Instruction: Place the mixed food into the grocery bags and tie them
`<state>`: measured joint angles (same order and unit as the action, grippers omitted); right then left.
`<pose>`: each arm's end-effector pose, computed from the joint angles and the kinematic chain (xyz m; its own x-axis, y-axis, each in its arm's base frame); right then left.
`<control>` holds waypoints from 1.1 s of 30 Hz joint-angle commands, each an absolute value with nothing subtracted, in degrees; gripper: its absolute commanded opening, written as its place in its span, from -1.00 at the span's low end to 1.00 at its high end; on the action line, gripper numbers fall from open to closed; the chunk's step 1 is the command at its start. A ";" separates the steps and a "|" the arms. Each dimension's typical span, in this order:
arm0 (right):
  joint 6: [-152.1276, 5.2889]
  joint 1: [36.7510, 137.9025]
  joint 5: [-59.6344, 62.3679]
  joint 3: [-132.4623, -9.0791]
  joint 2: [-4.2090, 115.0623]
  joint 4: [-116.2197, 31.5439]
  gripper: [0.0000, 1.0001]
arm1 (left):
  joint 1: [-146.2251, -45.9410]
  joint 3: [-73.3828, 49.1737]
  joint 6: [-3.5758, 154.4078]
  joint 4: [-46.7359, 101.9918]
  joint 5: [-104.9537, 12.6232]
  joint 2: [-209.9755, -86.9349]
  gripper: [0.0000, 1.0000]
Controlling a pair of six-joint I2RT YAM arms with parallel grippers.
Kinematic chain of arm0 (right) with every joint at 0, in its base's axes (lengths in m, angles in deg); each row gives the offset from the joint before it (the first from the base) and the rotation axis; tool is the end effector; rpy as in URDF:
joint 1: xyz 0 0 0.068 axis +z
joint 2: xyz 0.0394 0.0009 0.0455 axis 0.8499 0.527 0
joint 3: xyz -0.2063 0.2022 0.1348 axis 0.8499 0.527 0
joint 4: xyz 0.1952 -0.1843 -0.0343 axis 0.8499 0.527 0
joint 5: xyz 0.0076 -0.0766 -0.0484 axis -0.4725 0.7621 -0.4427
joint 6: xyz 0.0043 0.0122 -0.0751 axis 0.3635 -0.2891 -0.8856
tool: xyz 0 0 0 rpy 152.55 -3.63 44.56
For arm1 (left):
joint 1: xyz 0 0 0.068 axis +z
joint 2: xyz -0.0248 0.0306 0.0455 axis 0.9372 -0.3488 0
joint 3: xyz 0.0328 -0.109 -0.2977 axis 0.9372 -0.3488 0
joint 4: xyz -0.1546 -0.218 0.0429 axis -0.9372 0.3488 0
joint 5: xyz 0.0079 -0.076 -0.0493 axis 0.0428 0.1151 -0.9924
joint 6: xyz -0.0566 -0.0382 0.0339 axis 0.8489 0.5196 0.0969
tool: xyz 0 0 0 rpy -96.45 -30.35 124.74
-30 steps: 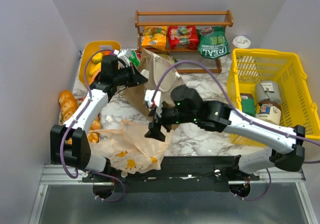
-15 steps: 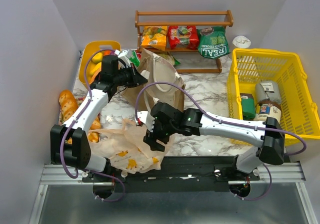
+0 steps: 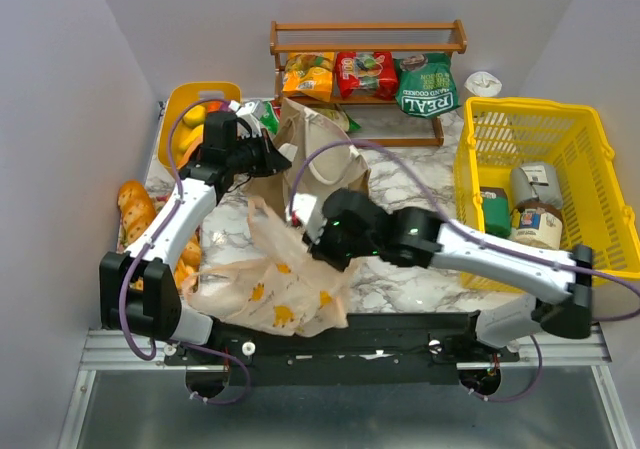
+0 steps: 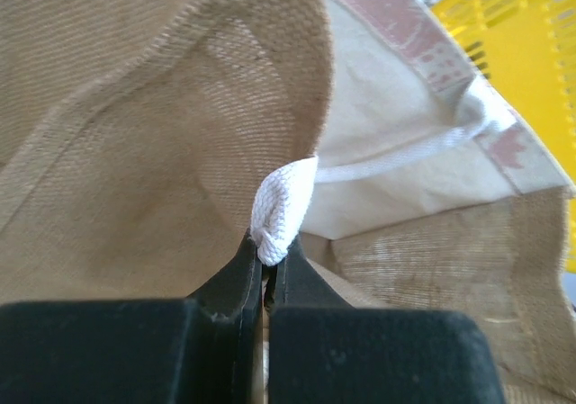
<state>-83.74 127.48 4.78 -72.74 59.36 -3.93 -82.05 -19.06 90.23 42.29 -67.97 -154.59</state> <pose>0.1189 0.3279 0.3501 -0.1977 -0.6949 -0.6914 -0.9646 0.2633 0.0111 0.3342 -0.1069 0.3445 -0.6959 -0.2402 -0.6768 0.3413 0.7185 -0.6060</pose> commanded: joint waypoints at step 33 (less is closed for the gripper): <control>-90.34 80.70 55.59 -102.98 48.96 -7.16 -0.99 | -75.56 -16.60 72.98 56.19 -44.32 -144.95 -1.00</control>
